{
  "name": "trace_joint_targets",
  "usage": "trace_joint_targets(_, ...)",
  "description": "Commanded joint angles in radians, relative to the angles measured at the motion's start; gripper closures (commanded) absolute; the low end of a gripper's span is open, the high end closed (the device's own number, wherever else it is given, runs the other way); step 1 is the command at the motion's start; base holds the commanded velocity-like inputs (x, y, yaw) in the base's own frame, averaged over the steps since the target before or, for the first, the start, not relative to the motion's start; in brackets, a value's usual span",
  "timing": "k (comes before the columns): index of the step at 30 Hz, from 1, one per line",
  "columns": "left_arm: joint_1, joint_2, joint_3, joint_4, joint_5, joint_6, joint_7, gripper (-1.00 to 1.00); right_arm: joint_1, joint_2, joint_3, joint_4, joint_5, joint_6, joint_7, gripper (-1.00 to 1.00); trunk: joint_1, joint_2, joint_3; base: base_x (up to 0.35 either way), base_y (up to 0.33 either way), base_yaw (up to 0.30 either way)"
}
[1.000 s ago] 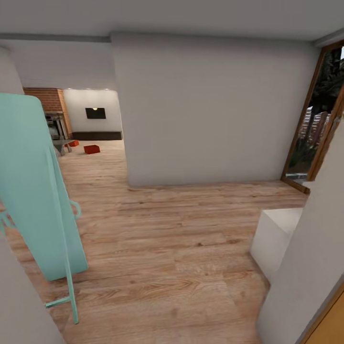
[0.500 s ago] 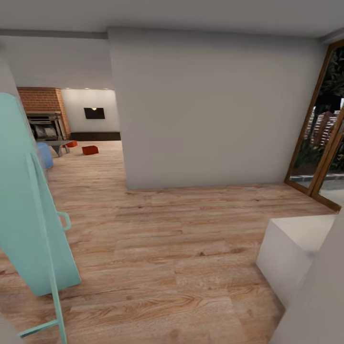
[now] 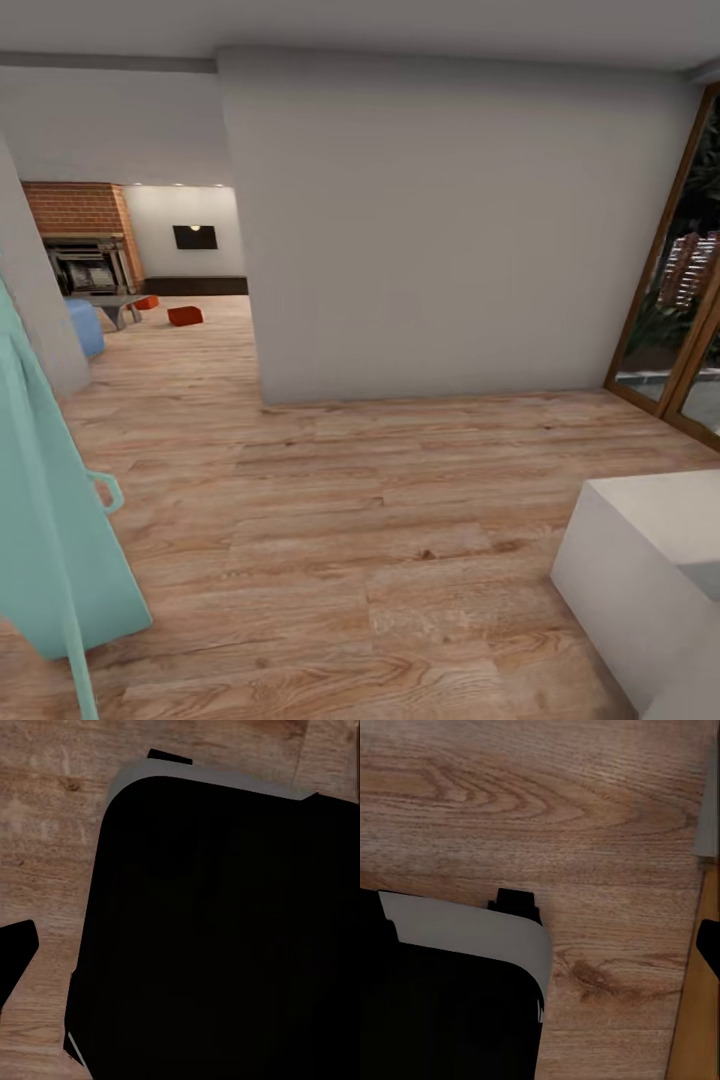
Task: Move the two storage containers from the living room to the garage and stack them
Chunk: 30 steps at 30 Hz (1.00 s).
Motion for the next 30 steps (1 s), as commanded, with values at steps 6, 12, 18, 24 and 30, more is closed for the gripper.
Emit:
trace_joint_targets(6,0.0,0.0,0.001,0.0,0.008,-0.002,0.001,-1.0,-0.001,0.0,0.009,0.003,-0.005,-0.007,0.0,-1.0,0.001,0.0,-0.001,0.323,0.0,0.0)
trace_joint_targets(12,0.0,0.0,0.001,0.0,0.008,-0.002,0.001,-1.0,-0.001,0.0,0.011,0.003,0.001,-0.008,0.0,-1.0,0.001,0.0,-0.001,0.323,0.0,0.0)
trace_joint_targets(18,0.0,0.0,0.001,0.0,0.008,-0.001,0.001,-1.0,-0.001,-0.001,0.013,0.003,0.002,-0.009,0.0,-1.0,0.001,0.0,-0.001,0.323,0.0,0.0)
trace_joint_targets(24,0.0,-0.001,0.0,0.0,0.007,0.0,0.001,-1.0,-0.001,-0.001,0.012,0.003,-0.005,-0.007,0.0,-1.0,0.001,0.0,-0.001,0.323,0.0,0.0)
trace_joint_targets(30,0.0,0.0,0.001,0.0,0.007,-0.001,0.001,-1.0,-0.001,0.005,0.012,0.003,-0.008,-0.004,0.0,-1.0,0.001,0.0,-0.001,0.323,0.0,0.0)
